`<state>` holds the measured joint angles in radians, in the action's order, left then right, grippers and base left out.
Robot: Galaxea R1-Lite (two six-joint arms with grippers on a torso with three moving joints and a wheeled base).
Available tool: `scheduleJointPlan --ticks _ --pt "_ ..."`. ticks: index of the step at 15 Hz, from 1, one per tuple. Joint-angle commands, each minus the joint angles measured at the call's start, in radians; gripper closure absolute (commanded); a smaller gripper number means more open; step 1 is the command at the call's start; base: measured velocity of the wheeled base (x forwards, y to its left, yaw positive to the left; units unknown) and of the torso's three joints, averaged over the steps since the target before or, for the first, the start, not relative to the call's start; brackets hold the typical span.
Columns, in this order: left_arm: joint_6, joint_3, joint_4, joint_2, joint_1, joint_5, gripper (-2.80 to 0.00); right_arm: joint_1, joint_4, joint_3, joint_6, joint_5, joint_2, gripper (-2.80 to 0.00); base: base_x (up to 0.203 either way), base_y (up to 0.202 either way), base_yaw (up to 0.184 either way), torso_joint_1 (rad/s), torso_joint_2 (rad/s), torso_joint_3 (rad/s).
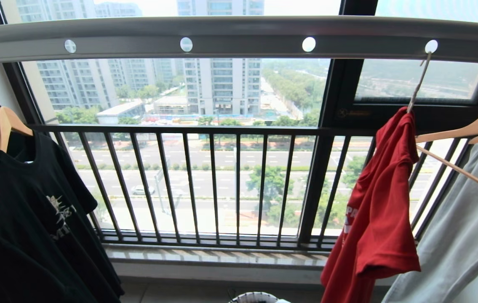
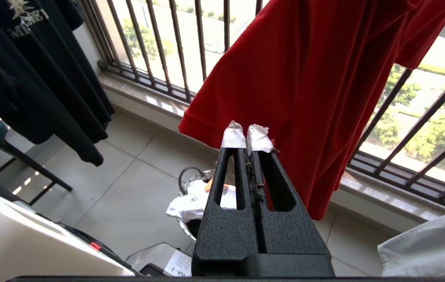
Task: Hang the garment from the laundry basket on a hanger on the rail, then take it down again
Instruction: Take the clothes off the clothes rack
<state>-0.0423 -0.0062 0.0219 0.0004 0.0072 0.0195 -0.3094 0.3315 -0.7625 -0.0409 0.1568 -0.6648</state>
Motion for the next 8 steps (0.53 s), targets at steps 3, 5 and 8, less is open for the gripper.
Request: scheduleJointPlan --ticks 3,5,8 --pt "-0.005 0.000 0.001 0.000 0.000 0.007 0.00 -0.004 0.004 0.057 0.039 0.000 -0.120 -2.73 0.000 0.000 0.000 0.000 0.00 0.000" --pt "-0.004 -0.001 0.001 0.000 0.000 0.007 0.00 -0.004 0.004 0.060 0.043 -0.002 -0.155 -2.80 0.000 0.000 0.000 0.000 0.00 0.000" --pt "-0.002 -0.001 0.003 0.000 0.000 0.007 0.00 -0.006 0.002 0.063 0.064 -0.001 -0.203 -2.80 0.000 0.000 0.000 0.000 0.00 0.000"
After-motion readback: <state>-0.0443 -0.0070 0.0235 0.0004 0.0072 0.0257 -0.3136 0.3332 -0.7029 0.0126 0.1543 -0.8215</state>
